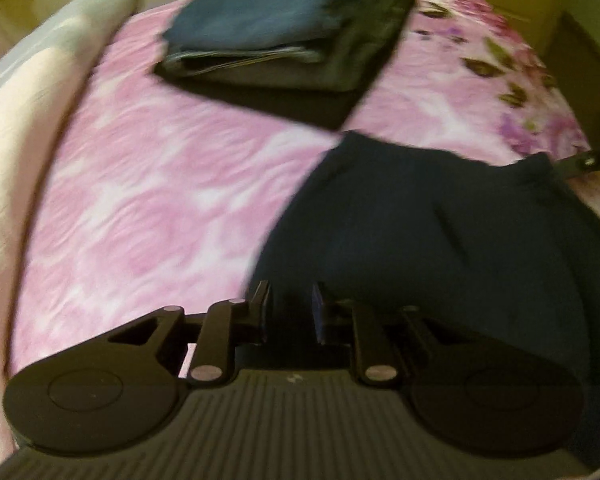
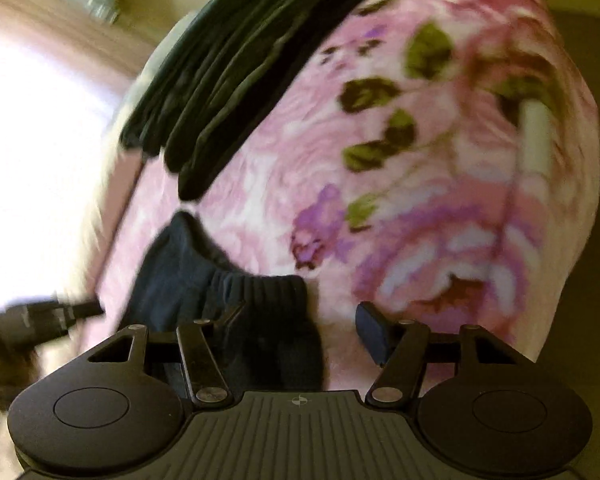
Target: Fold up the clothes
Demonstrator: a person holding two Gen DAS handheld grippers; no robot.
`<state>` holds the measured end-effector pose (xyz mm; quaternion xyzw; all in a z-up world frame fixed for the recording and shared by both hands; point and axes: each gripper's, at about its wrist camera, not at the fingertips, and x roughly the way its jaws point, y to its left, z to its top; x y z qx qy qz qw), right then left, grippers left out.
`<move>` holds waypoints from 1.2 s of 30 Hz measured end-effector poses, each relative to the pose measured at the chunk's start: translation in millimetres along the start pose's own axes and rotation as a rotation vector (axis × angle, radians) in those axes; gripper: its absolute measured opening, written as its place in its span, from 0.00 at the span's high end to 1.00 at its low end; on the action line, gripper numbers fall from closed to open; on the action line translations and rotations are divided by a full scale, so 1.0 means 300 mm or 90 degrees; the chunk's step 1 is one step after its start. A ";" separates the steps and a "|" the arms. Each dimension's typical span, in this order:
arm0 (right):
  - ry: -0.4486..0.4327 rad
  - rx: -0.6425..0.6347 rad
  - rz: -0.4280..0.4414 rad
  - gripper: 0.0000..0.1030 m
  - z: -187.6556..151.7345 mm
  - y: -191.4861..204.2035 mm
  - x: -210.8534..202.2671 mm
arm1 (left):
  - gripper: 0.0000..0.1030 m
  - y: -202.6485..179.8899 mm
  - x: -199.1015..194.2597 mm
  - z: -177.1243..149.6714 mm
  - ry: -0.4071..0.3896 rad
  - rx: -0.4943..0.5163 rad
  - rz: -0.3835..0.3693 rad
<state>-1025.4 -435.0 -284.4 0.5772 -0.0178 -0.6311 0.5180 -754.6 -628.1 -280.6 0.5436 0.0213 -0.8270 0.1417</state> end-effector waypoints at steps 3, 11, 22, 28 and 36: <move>0.018 -0.082 -0.036 0.39 0.012 0.063 0.026 | 0.80 -0.102 0.067 0.058 -0.001 0.050 -0.041; 0.056 -0.187 -0.076 0.49 -0.014 0.127 0.064 | 0.76 -0.260 0.200 0.114 0.010 0.120 -0.065; 0.048 -0.171 -0.117 0.94 0.036 0.080 0.045 | 0.74 -0.266 0.231 0.147 -0.003 0.155 -0.032; 0.037 -0.163 -0.134 0.93 0.056 0.054 0.033 | 0.74 -0.205 0.221 0.141 -0.015 0.143 -0.020; 0.037 -0.197 -0.160 0.92 0.040 0.081 0.041 | 0.64 -0.067 0.228 0.152 0.000 0.069 0.009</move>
